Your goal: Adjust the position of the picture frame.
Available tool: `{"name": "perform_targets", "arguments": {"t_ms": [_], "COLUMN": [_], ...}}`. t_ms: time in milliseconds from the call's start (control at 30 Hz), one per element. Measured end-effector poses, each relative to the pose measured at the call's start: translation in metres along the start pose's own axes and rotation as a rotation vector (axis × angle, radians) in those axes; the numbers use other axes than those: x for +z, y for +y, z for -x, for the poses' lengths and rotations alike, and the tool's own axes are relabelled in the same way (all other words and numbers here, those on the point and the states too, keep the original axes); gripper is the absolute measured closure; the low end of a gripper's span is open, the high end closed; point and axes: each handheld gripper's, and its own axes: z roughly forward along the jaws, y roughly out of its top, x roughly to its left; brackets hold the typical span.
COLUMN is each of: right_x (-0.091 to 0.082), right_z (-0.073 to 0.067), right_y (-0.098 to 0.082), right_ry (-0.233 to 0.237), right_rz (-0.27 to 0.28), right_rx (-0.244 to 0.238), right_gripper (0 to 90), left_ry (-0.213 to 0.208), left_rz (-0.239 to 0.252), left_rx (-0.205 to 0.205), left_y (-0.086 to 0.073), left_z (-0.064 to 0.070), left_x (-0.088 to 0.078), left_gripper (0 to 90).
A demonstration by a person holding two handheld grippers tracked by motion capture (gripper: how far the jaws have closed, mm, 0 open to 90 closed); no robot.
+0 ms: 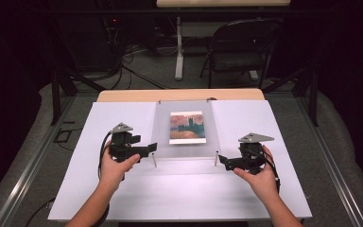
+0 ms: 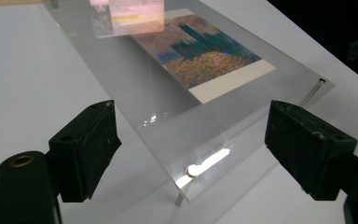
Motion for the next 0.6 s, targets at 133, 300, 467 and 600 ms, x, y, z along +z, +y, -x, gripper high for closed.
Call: {"name": "perform_targets", "arguments": {"t_ms": [133,300,467,600], "right_x": [0.007,0.017,0.029,0.044], "right_z": [0.005,0.015,0.026,0.034], "right_y": [0.012,0.028,0.04,0.045], "right_ry": [-0.005,0.003,0.007,-0.002], "right_rz": [0.024,0.026,0.021,-0.008], "right_rx": [0.0,0.027,0.058,0.075], "right_gripper": [6.6,6.8,8.7,8.7], "left_ry": [0.008,0.029,0.033,0.039], "left_rz": [-0.006,-0.019,-0.03,-0.034], "left_rx": [0.015,0.007,-0.034,-0.05], "left_y": [0.012,0.024,0.032,0.036], "left_z": [-0.001,-0.008,-0.018,-0.026], "left_x": [0.011,0.02,0.029,0.036], "left_gripper": [17.0,17.0,17.0,17.0]}}
